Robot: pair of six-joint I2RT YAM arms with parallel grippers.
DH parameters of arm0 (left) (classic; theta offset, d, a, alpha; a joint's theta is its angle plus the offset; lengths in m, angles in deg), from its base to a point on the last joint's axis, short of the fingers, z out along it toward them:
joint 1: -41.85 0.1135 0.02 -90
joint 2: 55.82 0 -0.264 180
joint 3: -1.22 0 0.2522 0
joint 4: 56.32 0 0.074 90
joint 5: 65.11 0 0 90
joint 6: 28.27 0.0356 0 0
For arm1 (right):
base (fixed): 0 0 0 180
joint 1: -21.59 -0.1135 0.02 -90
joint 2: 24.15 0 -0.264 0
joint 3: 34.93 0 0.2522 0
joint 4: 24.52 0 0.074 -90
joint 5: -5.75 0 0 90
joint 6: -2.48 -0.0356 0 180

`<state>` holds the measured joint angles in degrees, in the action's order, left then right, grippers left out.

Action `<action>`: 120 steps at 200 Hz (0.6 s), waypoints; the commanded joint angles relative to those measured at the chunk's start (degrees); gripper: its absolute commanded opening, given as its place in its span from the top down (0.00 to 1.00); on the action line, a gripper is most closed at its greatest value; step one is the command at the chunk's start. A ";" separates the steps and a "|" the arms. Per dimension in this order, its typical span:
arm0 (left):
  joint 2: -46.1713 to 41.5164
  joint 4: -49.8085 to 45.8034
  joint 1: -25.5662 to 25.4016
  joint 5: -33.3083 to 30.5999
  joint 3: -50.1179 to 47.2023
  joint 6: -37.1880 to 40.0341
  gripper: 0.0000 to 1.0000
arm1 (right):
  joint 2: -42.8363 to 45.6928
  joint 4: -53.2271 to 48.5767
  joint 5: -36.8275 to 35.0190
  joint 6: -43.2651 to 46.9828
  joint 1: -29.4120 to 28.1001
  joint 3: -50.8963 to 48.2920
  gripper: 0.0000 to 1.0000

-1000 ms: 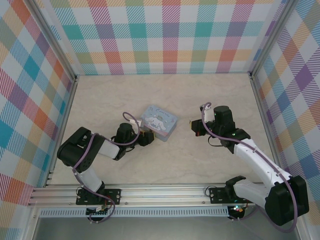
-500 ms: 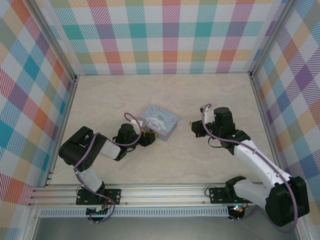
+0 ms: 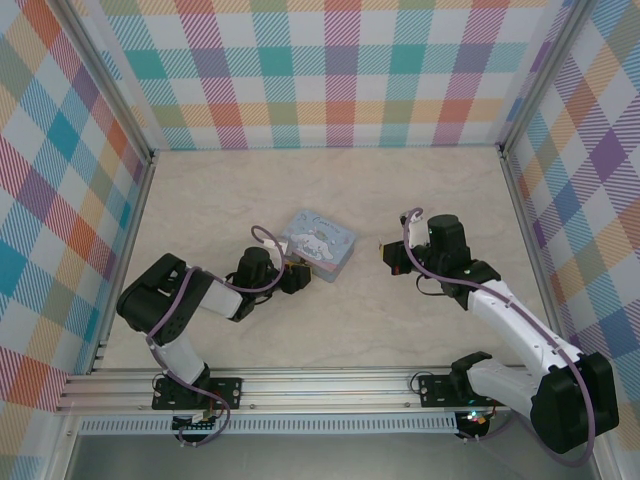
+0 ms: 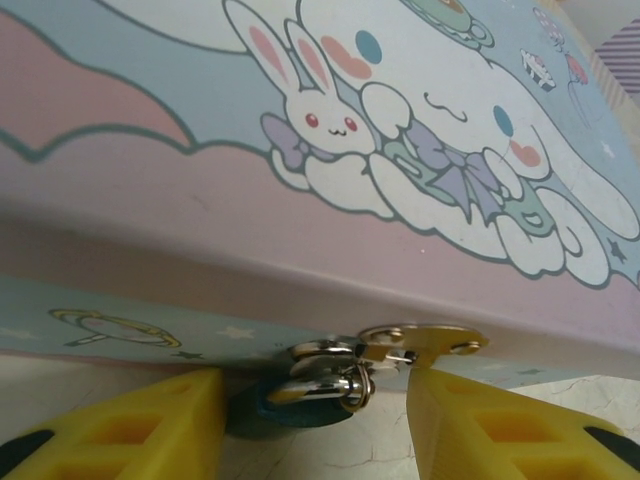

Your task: Unlock the padlock with the key

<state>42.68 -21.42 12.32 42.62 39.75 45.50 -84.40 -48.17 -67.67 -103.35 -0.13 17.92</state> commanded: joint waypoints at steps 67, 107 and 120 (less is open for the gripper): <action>-1.37 -10.09 -2.44 5.24 1.88 -3.29 0.53 | 0.97 1.81 0.85 0.10 0.27 -0.63 0.98; -0.29 -11.15 -3.95 3.80 2.65 -4.13 0.53 | 0.88 2.08 1.09 0.02 0.27 -0.58 0.98; 0.30 -10.33 -4.03 3.20 2.65 -4.90 0.53 | 0.83 2.15 1.02 0.09 0.27 -0.59 0.98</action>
<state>41.81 -27.45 9.89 43.23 42.33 43.29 -84.40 -48.12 -67.65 -103.35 -0.13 17.92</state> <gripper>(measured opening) 0.474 0.060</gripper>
